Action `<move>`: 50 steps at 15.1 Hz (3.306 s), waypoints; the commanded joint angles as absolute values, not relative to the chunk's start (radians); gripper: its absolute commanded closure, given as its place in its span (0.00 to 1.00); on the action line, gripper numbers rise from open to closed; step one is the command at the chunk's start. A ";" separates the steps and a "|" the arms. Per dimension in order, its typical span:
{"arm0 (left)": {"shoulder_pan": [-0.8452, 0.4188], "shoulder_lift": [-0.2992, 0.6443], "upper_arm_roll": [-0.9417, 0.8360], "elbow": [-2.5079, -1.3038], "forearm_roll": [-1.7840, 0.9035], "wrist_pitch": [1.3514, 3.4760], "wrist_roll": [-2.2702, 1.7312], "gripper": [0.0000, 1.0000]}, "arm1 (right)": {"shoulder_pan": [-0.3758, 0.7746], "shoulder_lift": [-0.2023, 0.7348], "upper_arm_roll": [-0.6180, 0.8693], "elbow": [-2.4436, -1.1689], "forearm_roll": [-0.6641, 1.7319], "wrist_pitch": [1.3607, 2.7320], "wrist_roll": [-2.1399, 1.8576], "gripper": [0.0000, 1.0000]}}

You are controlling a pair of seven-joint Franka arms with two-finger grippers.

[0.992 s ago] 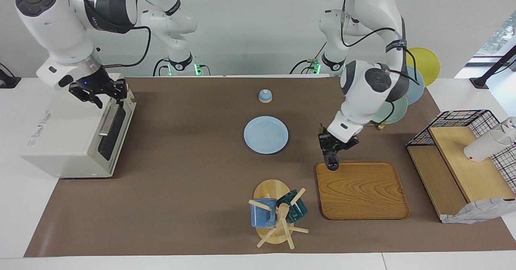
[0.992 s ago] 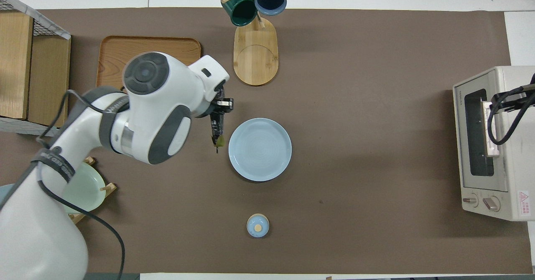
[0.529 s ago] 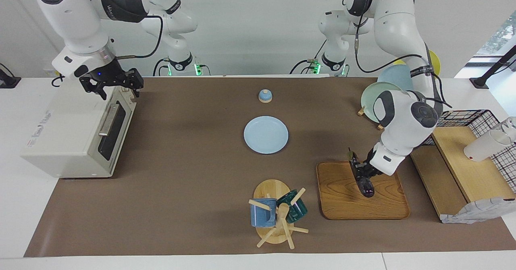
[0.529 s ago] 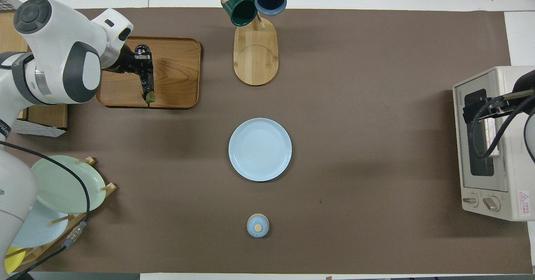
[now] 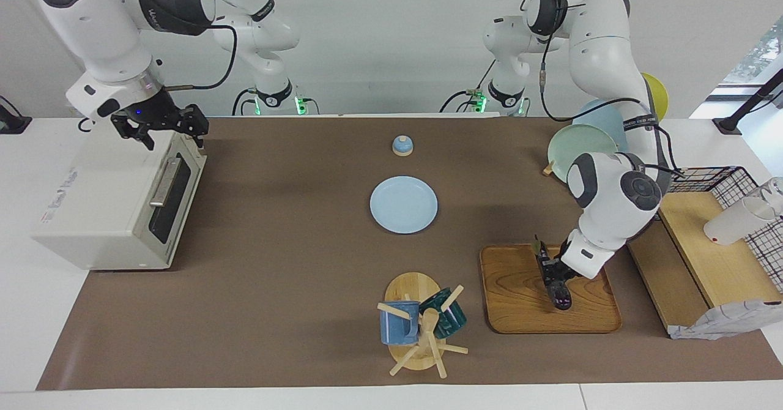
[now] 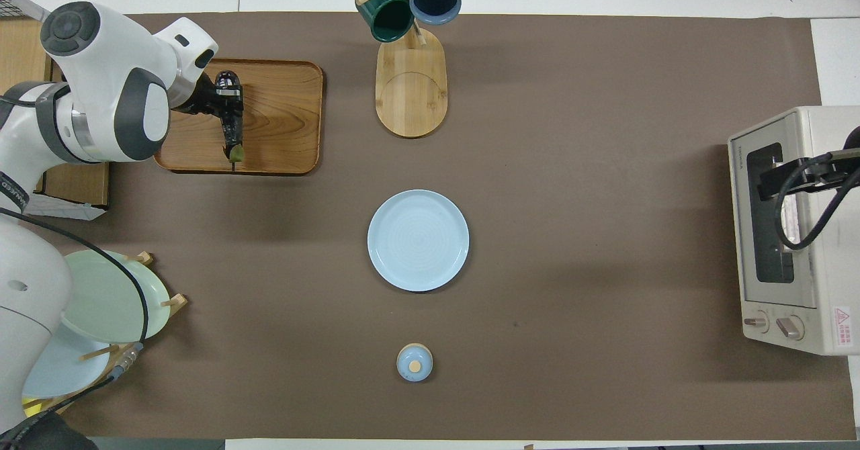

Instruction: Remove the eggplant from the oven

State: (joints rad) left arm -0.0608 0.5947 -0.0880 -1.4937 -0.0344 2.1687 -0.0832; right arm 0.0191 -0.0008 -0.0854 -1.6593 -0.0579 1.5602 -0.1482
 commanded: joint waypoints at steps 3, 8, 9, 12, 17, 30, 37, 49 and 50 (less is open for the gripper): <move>-0.052 0.592 -0.097 -1.485 -0.014 2.168 -0.067 0.00 | 0.006 -0.003 -0.078 -1.664 -0.032 1.543 -0.098 0.00; -0.052 0.548 -0.095 -1.483 -0.031 2.161 -0.090 0.00 | 0.011 -0.003 -0.078 -1.663 -0.031 1.555 -0.090 0.00; -0.049 0.529 -0.097 -1.485 -0.031 2.151 -0.100 0.00 | 0.009 -0.005 -0.078 -1.664 -0.031 1.551 -0.094 0.00; -0.049 0.460 -0.095 -1.486 -0.029 2.094 -0.147 0.00 | 0.009 -0.005 -0.077 -1.664 -0.031 1.551 -0.092 0.00; -0.035 0.316 -0.094 -1.485 -0.018 1.873 -0.146 0.00 | 0.011 -0.005 -0.077 -1.664 -0.031 1.551 -0.092 0.00; -0.046 -0.093 -0.097 -1.807 -0.018 1.657 -0.164 0.00 | 0.011 -0.005 -0.077 -1.664 -0.031 1.551 -0.092 0.00; -0.155 -0.057 -0.016 -1.711 -0.020 1.586 -0.161 0.00 | 0.011 -0.005 -0.077 -1.664 -0.031 1.551 -0.092 0.00; -0.132 -0.057 -0.038 -1.707 -0.021 1.595 -0.147 0.00 | 0.011 -0.005 -0.077 -1.664 -0.031 1.549 -0.092 0.00; -0.126 -0.057 -0.041 -1.707 -0.021 1.595 -0.147 0.00 | 0.011 -0.005 -0.077 -1.664 -0.031 1.549 -0.092 0.00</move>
